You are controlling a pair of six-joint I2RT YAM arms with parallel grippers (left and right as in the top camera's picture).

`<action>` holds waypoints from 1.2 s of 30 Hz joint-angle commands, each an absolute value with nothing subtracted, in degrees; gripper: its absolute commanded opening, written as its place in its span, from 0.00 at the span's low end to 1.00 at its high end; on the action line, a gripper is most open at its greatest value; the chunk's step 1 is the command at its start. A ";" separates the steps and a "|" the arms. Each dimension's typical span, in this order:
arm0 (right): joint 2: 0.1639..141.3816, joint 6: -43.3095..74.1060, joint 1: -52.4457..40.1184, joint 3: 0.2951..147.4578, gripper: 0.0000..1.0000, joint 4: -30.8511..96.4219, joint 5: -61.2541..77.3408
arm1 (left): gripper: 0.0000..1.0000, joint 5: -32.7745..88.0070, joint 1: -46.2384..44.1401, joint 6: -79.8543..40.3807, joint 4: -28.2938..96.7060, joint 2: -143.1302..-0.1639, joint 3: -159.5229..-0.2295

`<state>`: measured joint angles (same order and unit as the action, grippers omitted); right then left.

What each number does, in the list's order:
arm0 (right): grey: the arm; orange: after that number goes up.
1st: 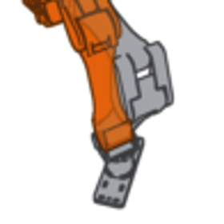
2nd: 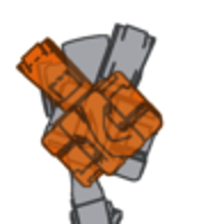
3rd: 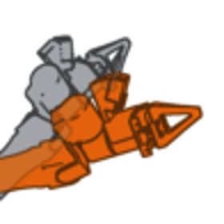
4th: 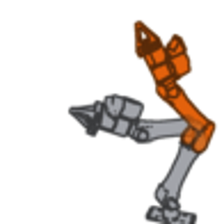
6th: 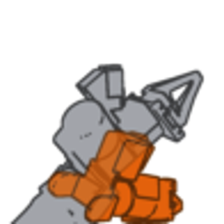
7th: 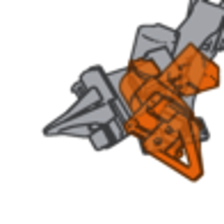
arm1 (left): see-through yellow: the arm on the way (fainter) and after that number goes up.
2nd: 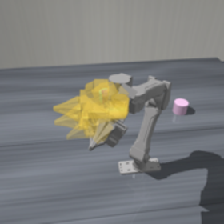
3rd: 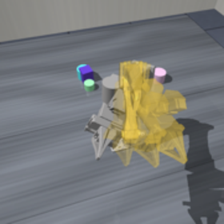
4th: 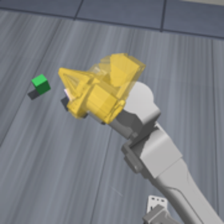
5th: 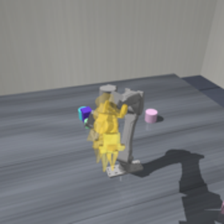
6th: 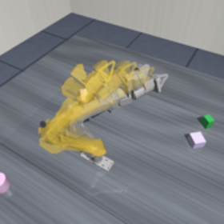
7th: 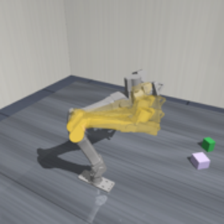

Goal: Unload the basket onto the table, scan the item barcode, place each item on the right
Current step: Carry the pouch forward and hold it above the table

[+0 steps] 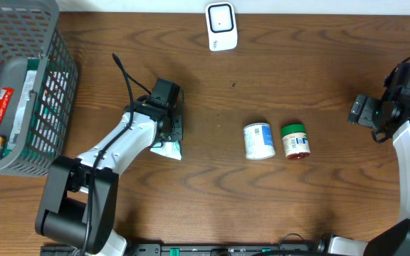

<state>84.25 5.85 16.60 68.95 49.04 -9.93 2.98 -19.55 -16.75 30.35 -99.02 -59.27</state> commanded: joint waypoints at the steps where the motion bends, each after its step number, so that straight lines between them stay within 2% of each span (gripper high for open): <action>1: 83.96 5.50 16.93 69.60 0.99 49.12 -10.44 | 0.15 2.04 -19.53 -17.28 30.00 -99.79 -59.13; 36: 83.96 5.50 16.93 69.60 0.99 49.12 -10.44 | 0.17 2.04 -19.53 -17.28 28.14 -100.01 -58.02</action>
<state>84.25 5.82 16.60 68.95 49.04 -9.91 2.98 -19.57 -16.75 28.18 -99.33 -59.24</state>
